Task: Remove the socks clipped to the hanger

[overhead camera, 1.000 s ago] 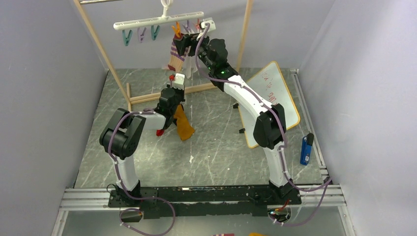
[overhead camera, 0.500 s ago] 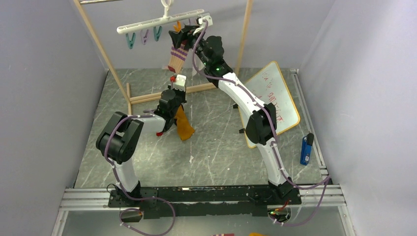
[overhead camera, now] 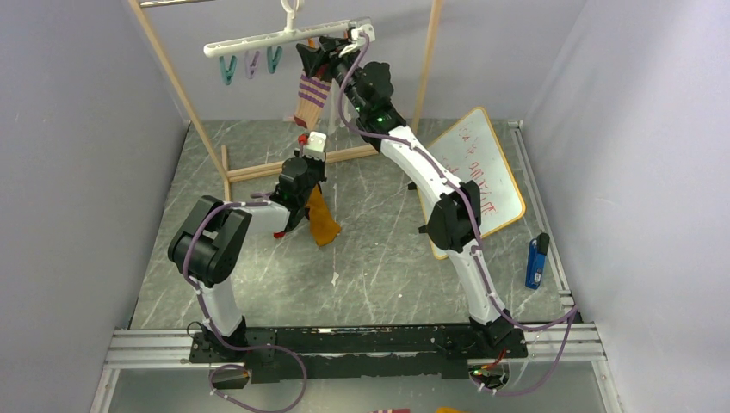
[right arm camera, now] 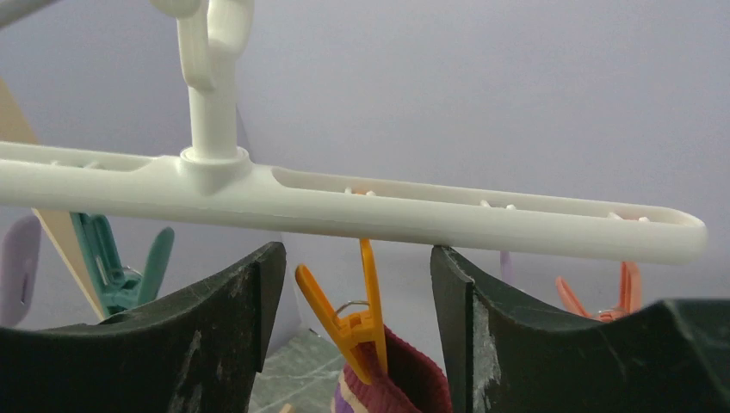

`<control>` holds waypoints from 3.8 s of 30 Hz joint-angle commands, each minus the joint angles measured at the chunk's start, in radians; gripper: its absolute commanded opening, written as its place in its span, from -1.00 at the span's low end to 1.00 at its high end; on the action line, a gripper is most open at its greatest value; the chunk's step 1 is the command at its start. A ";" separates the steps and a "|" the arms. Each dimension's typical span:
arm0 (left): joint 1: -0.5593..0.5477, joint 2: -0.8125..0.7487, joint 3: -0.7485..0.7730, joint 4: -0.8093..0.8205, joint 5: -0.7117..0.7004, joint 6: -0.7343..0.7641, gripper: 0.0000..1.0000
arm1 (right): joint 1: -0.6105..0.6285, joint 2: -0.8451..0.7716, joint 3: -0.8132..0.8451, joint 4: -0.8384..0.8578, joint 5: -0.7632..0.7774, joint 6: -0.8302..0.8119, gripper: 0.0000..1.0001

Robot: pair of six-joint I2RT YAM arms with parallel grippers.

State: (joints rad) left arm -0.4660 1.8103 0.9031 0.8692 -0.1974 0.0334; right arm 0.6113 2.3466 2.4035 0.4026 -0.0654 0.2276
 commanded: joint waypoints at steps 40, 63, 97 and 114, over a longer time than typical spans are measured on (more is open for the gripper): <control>-0.008 -0.131 -0.062 -0.065 0.016 0.010 -0.90 | 0.002 0.020 0.044 0.101 -0.027 0.062 -1.00; -0.067 -0.586 -0.437 -0.477 0.182 -0.339 -0.18 | 0.002 -0.092 -0.143 0.146 -0.052 0.067 -0.25; -0.054 -0.354 -0.150 0.017 -0.021 -0.057 0.97 | -0.059 -0.930 -1.380 0.444 0.083 0.224 0.71; 0.016 0.213 0.308 0.187 0.011 -0.063 0.97 | -0.158 -1.046 -1.489 0.416 0.007 0.270 0.75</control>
State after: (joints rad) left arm -0.4530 1.9770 1.1172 0.9829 -0.1577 -0.0647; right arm 0.4530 1.3281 0.9310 0.7948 -0.0387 0.4911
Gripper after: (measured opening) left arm 0.984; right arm 0.870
